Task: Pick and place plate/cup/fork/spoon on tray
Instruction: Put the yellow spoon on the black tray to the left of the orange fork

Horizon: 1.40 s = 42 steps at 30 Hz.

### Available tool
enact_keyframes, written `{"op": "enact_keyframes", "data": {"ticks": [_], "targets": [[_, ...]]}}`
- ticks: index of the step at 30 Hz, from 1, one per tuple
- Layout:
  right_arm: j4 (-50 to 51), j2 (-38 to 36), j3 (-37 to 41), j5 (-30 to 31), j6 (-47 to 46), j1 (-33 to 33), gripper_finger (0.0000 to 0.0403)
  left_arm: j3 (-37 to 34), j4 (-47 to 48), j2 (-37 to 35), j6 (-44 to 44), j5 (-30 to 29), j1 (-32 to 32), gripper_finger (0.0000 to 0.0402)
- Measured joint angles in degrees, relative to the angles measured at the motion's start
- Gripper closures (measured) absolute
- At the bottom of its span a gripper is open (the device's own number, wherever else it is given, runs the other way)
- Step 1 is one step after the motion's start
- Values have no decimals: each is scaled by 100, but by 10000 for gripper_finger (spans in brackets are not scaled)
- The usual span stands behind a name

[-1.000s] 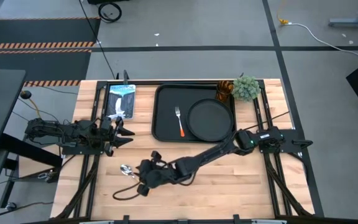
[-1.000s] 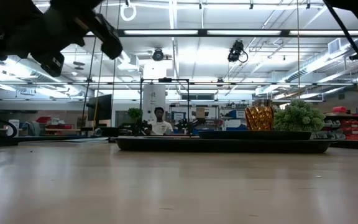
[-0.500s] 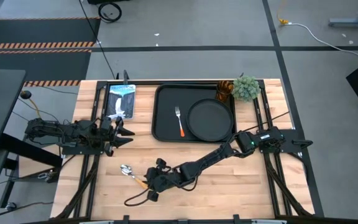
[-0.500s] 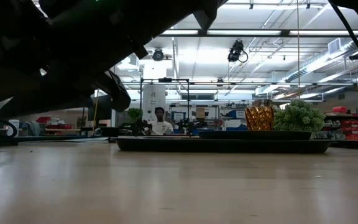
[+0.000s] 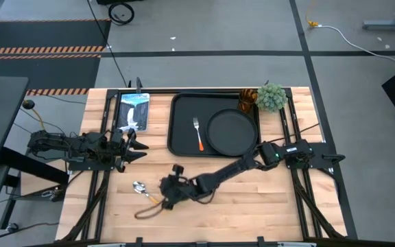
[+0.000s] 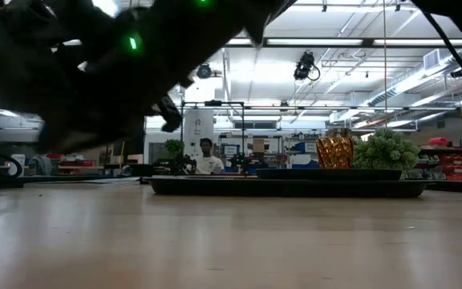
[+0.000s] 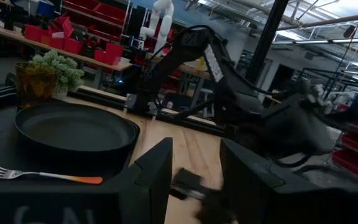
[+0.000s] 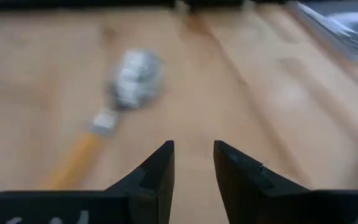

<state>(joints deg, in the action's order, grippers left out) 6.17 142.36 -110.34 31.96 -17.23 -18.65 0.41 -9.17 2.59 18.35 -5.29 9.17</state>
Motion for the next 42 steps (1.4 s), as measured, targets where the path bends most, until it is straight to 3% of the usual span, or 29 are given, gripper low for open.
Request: {"op": "enact_keyframes", "data": {"ticks": [5, 11, 19, 25, 30, 35, 38, 42], "targets": [[868, -223, 0, 145, 356, 427, 284, -1, 0, 1, 102, 1, 2, 260], [932, -488, -2, 224, 1800, 888, 284, 1, -10, 1, 201, 1, 1, 260], [1612, -885, -2, 1908, 3241, 1485, 284, 2, -9, 1, 263, -17, 1, 260], [2273, -1541, -4, 2924, 3834, 1656, 284, 0, -2, 0, 1524, 69, 7, 260], [3275, -2235, -9, 2925, 3408, 1892, 284, 0, 46, 132, 1871, 263, 116, 260], [4388, -2743, -1, 2263, 2584, 2323, 286, 105, -59, 656, 2152, -164, 617, 260], [4290, -3092, 417, 2114, 2480, 2486, 294, 284, -241, 1083, 2149, -587, 1012, 260], [3179, -3723, 1596, 1690, 3025, 2482, 313, 433, -502, 1738, 2187, -1252, 1532, 260]]}}
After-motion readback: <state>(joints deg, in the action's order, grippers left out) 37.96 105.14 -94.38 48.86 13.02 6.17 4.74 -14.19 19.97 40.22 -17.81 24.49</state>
